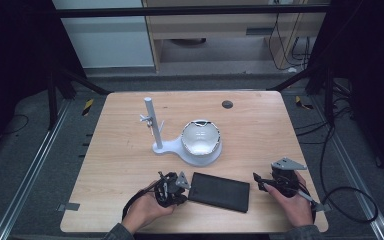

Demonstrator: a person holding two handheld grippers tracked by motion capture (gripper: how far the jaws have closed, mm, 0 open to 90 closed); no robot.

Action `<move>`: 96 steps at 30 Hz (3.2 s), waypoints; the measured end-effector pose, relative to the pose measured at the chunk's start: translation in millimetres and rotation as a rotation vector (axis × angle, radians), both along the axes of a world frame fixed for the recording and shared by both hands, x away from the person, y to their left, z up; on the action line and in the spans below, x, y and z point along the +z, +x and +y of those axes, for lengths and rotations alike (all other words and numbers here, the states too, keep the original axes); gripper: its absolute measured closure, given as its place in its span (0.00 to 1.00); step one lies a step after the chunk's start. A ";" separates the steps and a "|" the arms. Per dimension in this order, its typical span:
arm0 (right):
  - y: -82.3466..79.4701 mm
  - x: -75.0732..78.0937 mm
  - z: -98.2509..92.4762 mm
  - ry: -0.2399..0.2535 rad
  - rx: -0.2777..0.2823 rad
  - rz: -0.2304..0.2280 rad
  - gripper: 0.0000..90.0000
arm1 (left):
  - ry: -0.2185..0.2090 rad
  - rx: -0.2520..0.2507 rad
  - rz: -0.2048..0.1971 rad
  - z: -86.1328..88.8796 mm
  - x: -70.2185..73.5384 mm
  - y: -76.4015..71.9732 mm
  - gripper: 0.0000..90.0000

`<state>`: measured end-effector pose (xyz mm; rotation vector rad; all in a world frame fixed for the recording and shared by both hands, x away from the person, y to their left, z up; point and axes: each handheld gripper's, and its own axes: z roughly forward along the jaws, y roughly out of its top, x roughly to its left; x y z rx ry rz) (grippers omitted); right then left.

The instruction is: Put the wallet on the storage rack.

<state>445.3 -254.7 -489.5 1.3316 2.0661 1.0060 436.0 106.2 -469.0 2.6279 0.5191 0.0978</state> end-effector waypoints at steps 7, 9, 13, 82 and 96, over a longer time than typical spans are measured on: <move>-0.2 0.2 -0.4 0.001 -0.004 0.001 0.25 | 0.008 -0.004 0.002 -0.3 -2.0 1.4 1.00; -0.1 0.2 -0.2 0.001 -0.003 0.001 0.25 | 0.002 -0.002 0.002 -0.4 -3.1 1.1 1.00; -0.1 0.6 -0.2 0.000 0.001 -0.005 0.25 | -0.008 -0.004 -0.005 -0.5 -2.3 -0.4 1.00; -15.9 18.3 111.4 -0.289 0.448 0.103 0.27 | -0.244 0.070 -0.034 -16.8 32.8 34.1 1.00; -17.4 22.7 110.7 -0.432 0.408 0.003 0.83 | -0.249 0.087 -0.039 -16.6 36.7 34.7 0.97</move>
